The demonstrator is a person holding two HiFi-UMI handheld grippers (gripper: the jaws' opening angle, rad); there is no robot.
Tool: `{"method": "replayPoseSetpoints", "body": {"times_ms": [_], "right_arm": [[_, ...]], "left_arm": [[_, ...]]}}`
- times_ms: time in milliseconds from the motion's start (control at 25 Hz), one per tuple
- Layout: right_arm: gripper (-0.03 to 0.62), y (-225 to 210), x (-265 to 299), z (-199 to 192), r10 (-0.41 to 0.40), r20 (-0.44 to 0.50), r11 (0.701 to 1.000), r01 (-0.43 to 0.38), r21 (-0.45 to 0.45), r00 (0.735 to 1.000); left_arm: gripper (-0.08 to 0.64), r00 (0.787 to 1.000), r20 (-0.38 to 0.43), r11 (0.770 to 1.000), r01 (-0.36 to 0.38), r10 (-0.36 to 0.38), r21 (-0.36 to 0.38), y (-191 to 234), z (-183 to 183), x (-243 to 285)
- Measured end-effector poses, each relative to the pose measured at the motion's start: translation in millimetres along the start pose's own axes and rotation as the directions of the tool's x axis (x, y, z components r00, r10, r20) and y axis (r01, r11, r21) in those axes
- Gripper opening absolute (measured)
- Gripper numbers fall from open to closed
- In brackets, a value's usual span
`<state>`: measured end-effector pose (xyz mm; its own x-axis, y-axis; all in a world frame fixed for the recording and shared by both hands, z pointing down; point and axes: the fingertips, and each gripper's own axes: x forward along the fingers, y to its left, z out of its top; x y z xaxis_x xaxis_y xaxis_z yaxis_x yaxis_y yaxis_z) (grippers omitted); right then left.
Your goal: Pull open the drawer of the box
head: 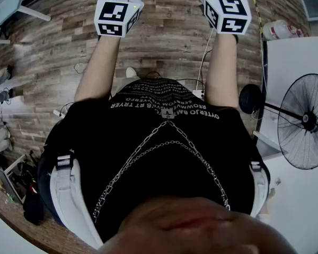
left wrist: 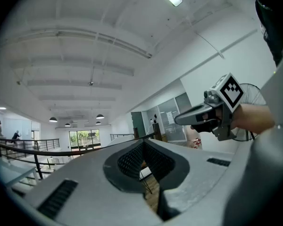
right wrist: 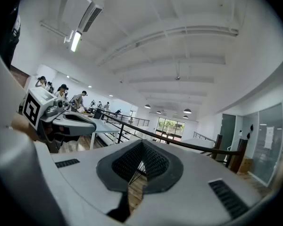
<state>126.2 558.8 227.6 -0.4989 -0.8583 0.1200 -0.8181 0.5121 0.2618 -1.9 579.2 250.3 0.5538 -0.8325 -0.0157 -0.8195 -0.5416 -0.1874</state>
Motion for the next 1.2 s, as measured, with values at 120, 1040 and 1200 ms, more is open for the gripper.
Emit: {"method": "replayPoseSetpoints", "body": {"times_ms": [120,1040,1200], "right_arm": [[-0.003,3.2,-18.0,-13.2,-0.021,0.023,0.999,0.02,0.043,1.0],[-0.002,12.6,-99.3,-121.3,-0.004,-0.054,0.991,0.011,0.132,0.999],[0.021,5.1,-103.3,-118.5,0.01,-0.028,0.991,-0.006,0.137,1.0]], "left_arm": [[0.005,1.0,0.026,1.0,0.005,-0.005,-0.028,-0.4,1.4,-7.6],[0.005,0.995,0.024,0.995,-0.094,0.095,-0.023,-20.0,-16.3,-74.4],[0.005,0.997,-0.014,0.997,-0.081,0.081,0.0,-34.1,-19.2,-63.2]]}}
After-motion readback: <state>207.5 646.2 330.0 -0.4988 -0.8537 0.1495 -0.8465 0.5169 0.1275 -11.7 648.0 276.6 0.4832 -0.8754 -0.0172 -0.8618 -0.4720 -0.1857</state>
